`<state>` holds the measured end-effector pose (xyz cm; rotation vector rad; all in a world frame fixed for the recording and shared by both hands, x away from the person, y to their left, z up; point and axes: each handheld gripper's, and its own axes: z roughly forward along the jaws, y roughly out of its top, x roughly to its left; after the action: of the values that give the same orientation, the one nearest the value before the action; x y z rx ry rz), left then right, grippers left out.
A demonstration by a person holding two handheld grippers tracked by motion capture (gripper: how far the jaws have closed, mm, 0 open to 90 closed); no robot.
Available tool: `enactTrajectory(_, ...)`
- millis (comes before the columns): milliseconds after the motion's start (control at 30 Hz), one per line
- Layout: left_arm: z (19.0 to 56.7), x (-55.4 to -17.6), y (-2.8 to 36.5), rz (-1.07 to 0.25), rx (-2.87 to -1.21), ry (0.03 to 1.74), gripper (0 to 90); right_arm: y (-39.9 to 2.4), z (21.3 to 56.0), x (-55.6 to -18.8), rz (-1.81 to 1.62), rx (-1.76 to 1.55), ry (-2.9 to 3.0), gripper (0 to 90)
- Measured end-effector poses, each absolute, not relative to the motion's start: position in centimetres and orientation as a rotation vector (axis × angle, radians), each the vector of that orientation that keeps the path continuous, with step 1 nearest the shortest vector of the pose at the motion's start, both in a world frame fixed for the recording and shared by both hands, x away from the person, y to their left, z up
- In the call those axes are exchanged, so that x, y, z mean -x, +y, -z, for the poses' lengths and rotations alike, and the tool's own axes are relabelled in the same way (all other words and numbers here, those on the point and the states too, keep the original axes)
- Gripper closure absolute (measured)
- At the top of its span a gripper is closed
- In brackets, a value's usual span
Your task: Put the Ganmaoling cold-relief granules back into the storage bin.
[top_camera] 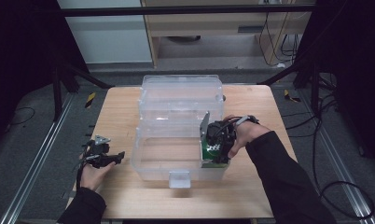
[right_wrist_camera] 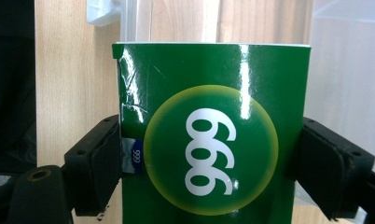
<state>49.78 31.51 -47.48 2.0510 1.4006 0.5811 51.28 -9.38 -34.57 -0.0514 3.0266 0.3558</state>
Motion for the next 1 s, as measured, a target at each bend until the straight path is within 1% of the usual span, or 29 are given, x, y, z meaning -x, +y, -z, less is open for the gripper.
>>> enactTrajectory(1000, 47.6, -49.8, 31.4, -0.578, -2.067, 1.401, 27.5, -9.2, 38.1, -51.6, -0.400, -0.047, 3.036, 15.8)
